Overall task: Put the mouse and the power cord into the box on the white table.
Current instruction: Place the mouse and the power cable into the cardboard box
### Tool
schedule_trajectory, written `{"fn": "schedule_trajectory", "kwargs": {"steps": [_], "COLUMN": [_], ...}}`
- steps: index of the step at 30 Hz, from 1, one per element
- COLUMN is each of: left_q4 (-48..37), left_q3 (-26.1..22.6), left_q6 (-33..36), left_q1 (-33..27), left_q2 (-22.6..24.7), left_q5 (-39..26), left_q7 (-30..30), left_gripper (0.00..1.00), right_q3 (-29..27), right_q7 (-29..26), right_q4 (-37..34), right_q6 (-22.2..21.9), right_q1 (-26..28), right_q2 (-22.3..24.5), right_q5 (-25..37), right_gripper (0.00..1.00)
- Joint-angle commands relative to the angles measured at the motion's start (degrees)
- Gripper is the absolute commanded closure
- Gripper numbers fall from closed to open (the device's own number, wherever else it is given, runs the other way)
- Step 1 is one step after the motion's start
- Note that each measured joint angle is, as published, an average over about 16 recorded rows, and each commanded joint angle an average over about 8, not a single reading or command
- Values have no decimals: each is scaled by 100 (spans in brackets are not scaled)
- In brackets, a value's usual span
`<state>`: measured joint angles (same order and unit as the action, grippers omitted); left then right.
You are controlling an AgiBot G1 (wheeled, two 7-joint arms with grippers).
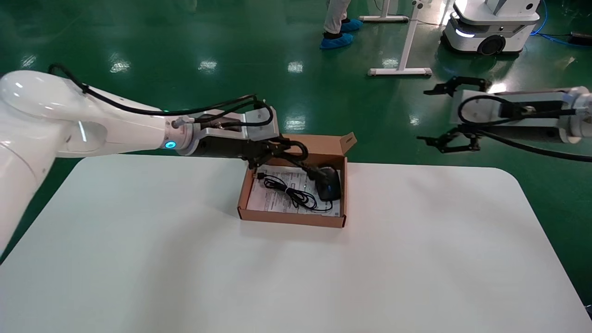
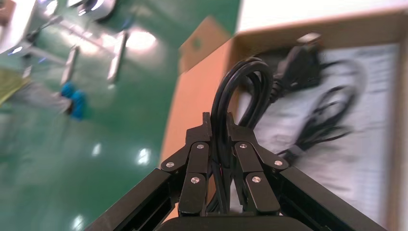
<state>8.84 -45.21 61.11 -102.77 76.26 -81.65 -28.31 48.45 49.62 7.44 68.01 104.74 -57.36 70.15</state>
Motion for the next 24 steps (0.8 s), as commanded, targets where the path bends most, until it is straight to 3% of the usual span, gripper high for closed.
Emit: {"fn": "schedule_trajectory", "kwargs": {"steps": [1,13,14,21,24], "left_q4": [-120,106,118,162,167], "left_q3": [3,-38,-47,-86,-89], "left_q6": [-342,6,55,220,232], "left_q1": [39,284,297,355,363], "left_q2": [84,110,107,102,96], "left_q5": [-15,179,190,237,245], "left_q7": [-101,-167,-167,-207,-213], "left_gripper": [100,98,89,4,0], "right_q3": [11,58,64,87,83], "right_q7": [68,178,192,263,264], "right_q4": [-88,-404,-415,-474,-473], "right_q6": [73,259,287,463,491], "right_q1": [11,60,66,96,94], "right_q2": [97,459,496,717,750], "right_q5": [19,93,103,136,132], "right_gripper": [0,0,0,0,0]}}
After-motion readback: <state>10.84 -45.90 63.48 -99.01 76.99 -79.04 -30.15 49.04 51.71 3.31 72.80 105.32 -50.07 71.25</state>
